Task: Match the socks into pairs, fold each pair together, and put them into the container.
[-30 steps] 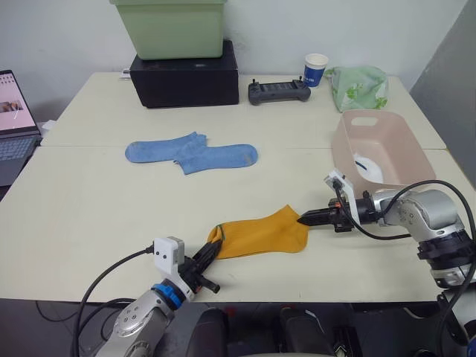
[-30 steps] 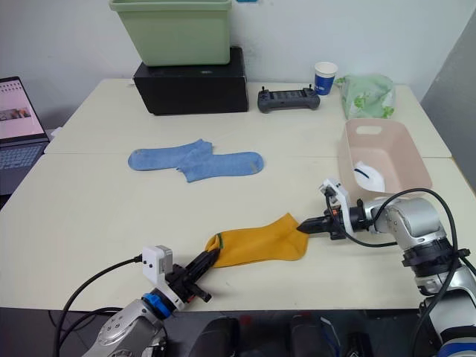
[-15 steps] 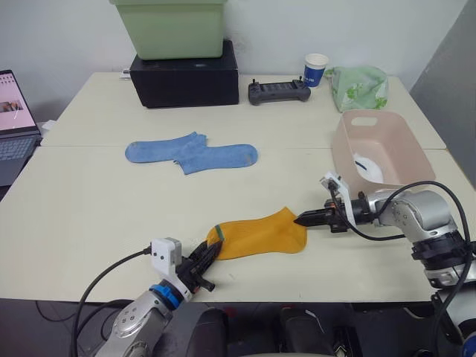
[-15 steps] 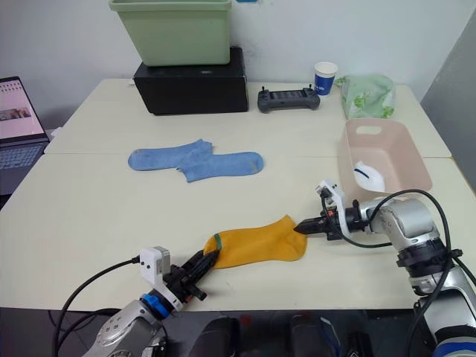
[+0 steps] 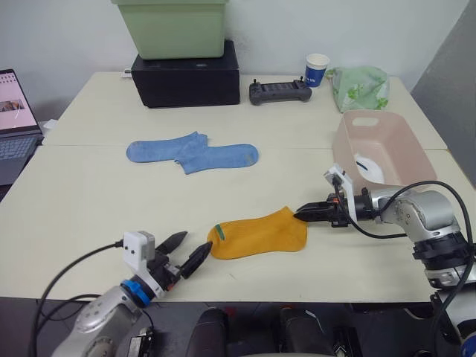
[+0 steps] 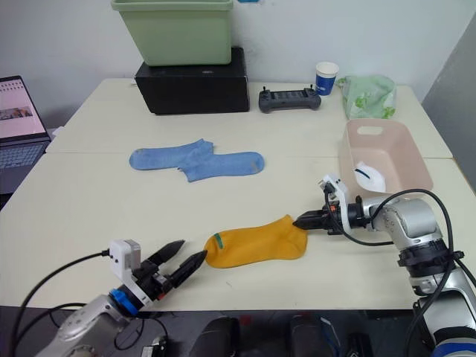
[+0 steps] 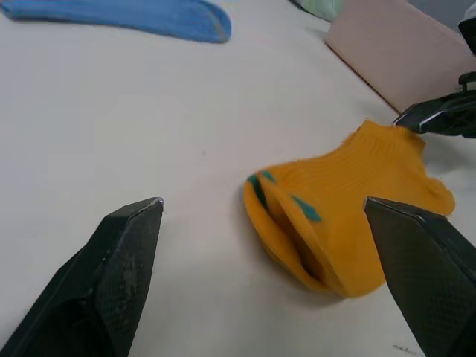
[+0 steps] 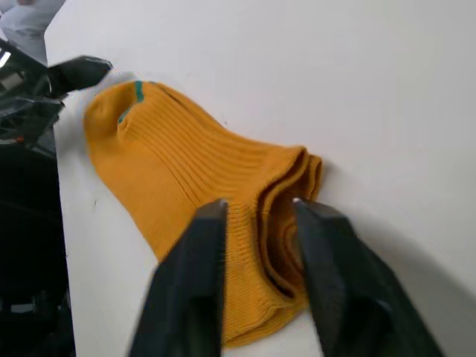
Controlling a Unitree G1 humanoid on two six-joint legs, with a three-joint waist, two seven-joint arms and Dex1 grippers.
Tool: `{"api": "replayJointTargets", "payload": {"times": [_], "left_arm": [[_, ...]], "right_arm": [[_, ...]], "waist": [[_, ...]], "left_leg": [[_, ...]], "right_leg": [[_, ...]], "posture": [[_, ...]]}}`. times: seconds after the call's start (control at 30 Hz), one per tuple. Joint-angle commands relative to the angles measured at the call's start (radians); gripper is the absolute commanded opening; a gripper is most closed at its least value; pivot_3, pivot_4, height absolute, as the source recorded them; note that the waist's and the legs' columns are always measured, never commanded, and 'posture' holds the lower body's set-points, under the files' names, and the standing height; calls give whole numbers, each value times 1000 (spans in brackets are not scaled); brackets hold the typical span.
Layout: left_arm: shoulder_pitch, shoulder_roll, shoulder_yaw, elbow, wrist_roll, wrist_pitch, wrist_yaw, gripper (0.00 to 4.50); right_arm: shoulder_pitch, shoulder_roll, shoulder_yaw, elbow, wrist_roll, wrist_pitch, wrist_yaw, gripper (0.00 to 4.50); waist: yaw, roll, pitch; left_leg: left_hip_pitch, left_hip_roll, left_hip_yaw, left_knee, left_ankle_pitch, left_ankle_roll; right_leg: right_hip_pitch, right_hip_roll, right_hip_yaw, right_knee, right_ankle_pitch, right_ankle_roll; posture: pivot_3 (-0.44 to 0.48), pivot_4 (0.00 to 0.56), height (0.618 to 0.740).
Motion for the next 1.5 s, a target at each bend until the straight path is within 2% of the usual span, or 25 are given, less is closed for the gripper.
{"api": "replayJointTargets", "payload": {"times": [0.03,0.17,0.2,0.27,0.37,0.47,0.63,0.73,0.83,0.87,0.93,1.03,1.33,1.5], "left_arm": [[-58,50,48,-44,-64,46,-2,4500],[-128,125,61,-47,-70,78,-26,4500],[-147,147,57,-48,-62,79,-40,4500],[-179,192,27,-52,-17,57,-77,4500],[-264,239,-79,-38,104,-8,-129,4500],[-323,251,-171,-9,200,-74,-177,3886],[-428,222,-347,110,365,-200,-251,2242],[-470,163,-395,178,403,-234,-243,1240],[-476,154,-435,229,450,-263,-271,272],[-471,166,-452,256,487,-294,-283,14],[-462,180,-467,304,542,-345,-293,14],[-446,182,-431,335,532,-358,-298,14],[-356,248,-300,318,463,-380,-353,14],[-387,235,-258,224,377,-320,-359,14]], "right_arm": [[2,-29,-71,-42,8,-17,-4,2820],[4,-53,-118,-106,22,-30,-2,4249],[8,-61,-126,-135,28,-41,9,4454],[23,-67,-130,-197,21,-88,19,4454],[86,-39,-99,-298,-41,-280,31,4454],[151,-5,-34,-351,-131,-455,34,3864],[241,100,103,-315,-305,-698,-27,2084],[274,137,149,-218,-397,-815,-57,992],[280,151,151,-142,-437,-863,-74,11],[283,145,149,-125,-446,-879,-67,0],[289,132,143,-109,-454,-905,-52,0],[309,107,124,-129,-439,-898,-29,0],[376,16,48,-212,-386,-876,27,0],[325,86,28,-289,-283,-817,25,0]], "waist": [[0,0,0],[0,0,0],[0,0,0],[1,0,0],[1,0,0],[1,0,0],[0,0,0],[1,0,0],[2,0,0],[2,0,0],[1,0,0],[2,0,0],[2,0,0],[1,0,0]], "left_leg": [[0,0,0,0,0,0],[0,0,0,0,0,0],[0,0,0,0,0,0],[0,0,0,0,0,0],[0,-1,0,-1,0,0],[0,-1,0,-1,0,0],[0,-1,1,-1,0,0],[0,-1,1,0,0,0],[0,-1,1,0,0,0],[0,-1,1,0,0,0],[0,-1,1,0,0,0],[1,0,0,0,0,0],[1,1,0,0,0,0],[1,1,-1,0,0,0]], "right_leg": [[0,0,0,0,0,0],[0,0,0,0,0,0],[0,0,0,0,0,0],[0,0,0,0,0,0],[0,0,-1,0,0,0],[0,1,0,0,0,0],[-1,1,0,0,0,0],[-1,1,-1,1,0,0],[0,0,-1,1,0,0],[0,0,-1,1,0,0],[-1,1,-1,1,0,0],[0,0,-1,1,0,0],[1,-1,-1,1,0,0],[1,-1,-1,2,0,0]], "posture": [[0,150,740],[0,150,740],[0,150,740],[0,150,740],[0,150,740],[0,150,740],[0,150,740],[0,150,740],[0,150,740],[0,150,740],[0,150,740],[0,150,740],[0,150,740],[0,150,740]]}}
